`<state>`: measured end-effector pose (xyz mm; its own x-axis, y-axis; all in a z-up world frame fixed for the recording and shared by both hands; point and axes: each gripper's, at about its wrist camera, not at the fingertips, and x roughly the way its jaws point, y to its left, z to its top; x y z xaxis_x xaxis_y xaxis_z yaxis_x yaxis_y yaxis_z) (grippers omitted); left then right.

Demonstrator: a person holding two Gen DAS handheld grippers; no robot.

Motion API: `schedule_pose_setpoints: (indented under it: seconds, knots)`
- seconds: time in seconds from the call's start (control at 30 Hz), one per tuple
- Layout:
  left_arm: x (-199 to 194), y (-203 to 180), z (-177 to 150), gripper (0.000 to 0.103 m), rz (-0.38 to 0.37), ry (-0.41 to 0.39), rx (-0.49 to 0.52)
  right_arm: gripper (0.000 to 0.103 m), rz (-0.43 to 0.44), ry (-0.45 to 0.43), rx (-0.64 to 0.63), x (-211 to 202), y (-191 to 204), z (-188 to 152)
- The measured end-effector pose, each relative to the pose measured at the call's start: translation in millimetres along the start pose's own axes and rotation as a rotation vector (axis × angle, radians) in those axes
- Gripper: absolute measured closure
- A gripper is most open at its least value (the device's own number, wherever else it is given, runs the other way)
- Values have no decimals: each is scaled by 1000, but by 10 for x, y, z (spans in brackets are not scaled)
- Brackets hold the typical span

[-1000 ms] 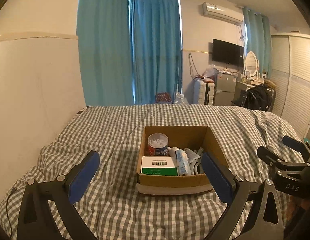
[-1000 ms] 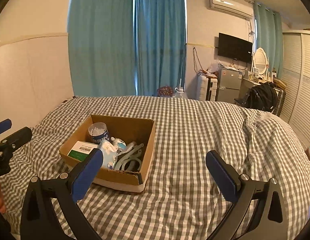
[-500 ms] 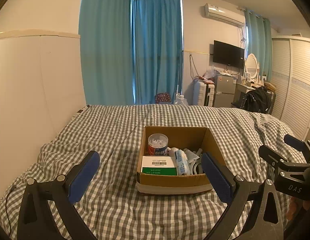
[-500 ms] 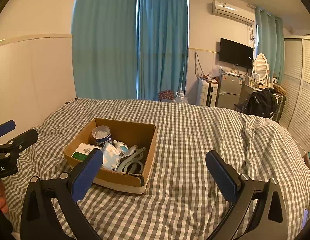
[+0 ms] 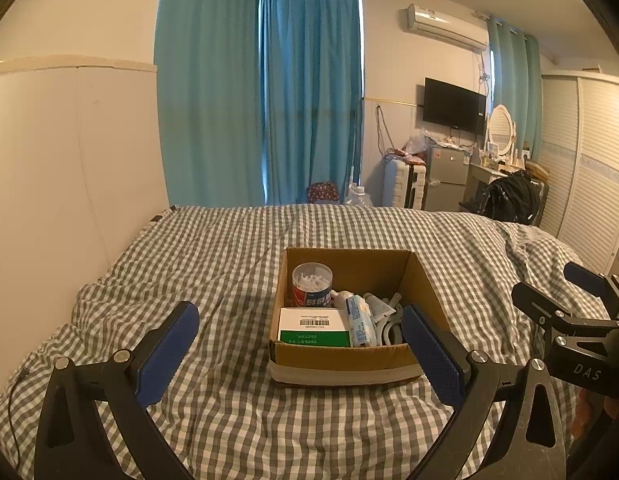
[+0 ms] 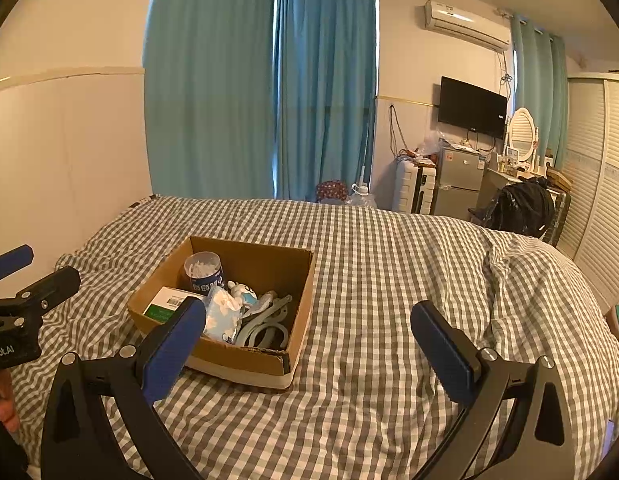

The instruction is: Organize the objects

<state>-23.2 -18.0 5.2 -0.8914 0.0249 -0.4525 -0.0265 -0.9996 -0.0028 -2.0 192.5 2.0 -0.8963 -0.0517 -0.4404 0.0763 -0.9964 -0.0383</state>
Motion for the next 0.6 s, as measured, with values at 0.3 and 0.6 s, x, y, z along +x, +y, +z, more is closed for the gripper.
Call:
schedule_pose_setpoints:
  seconds: [0.3,0.6]
  knots:
    - [-7,27,5,0,-4,1,-7,0,-6,5,-7,11,27,-1]
    - [-6,57,17,0,-7,8,-10,0,-8,11,-8,17,4,-17]
